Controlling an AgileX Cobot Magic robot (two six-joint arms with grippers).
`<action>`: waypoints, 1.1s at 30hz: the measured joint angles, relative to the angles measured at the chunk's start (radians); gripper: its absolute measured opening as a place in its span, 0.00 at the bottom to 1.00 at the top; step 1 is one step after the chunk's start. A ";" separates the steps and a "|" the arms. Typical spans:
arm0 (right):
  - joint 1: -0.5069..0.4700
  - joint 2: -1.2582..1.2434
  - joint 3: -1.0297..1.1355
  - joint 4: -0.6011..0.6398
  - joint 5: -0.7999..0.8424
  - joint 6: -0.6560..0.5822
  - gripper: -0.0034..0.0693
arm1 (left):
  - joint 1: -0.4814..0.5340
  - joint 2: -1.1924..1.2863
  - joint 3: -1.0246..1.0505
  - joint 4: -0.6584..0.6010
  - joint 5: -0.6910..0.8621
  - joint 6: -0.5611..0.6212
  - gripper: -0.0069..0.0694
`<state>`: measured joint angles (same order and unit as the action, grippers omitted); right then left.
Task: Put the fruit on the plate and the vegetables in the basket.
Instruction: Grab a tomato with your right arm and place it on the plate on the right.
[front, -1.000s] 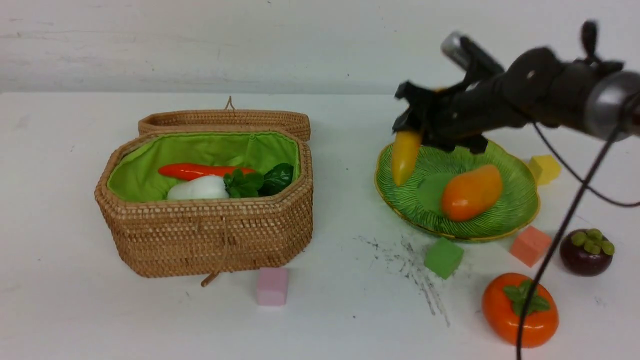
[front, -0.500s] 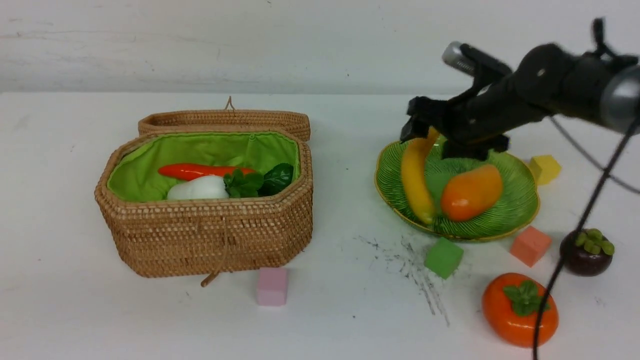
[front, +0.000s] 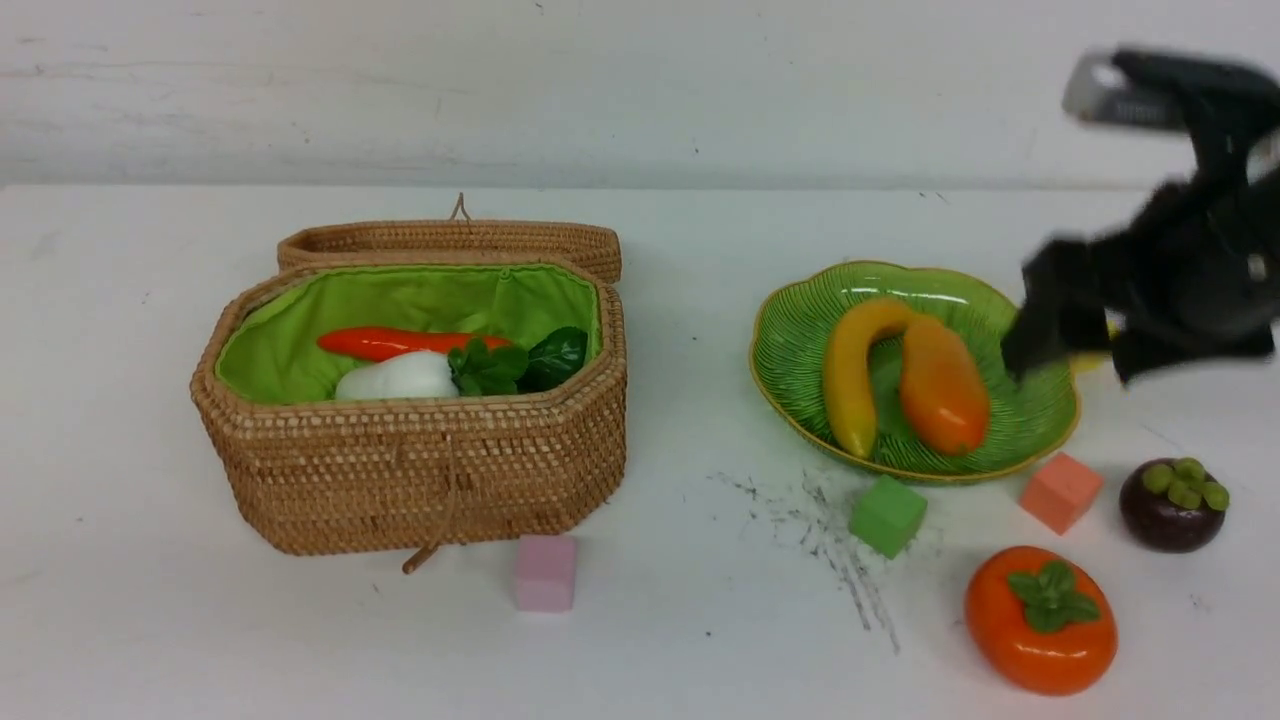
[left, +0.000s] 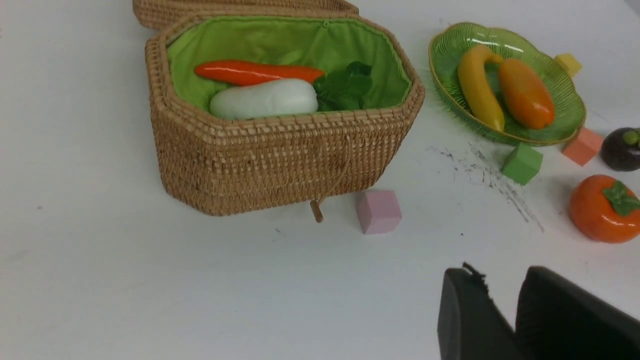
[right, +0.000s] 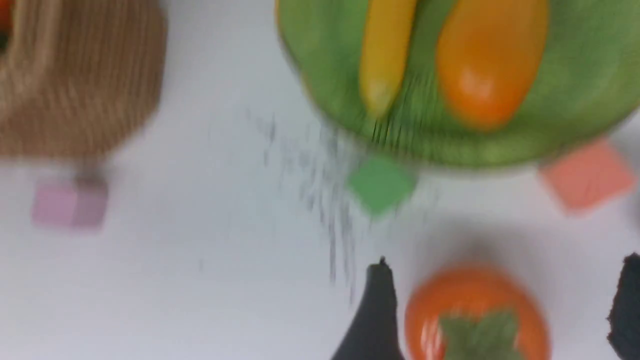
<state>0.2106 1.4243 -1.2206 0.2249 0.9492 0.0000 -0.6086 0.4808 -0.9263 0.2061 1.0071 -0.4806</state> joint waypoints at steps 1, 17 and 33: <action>0.005 -0.018 0.044 0.003 -0.001 0.007 0.87 | 0.000 0.000 0.000 0.001 -0.003 0.000 0.29; -0.105 0.203 0.334 0.151 -0.353 0.123 0.89 | 0.000 0.000 0.000 -0.028 -0.007 0.000 0.31; -0.112 0.152 0.292 0.411 -0.167 -0.275 0.78 | 0.000 0.000 0.000 -0.065 0.016 0.000 0.32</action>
<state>0.0989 1.5759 -0.9282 0.6359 0.7823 -0.2746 -0.6086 0.4808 -0.9263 0.1412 1.0234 -0.4806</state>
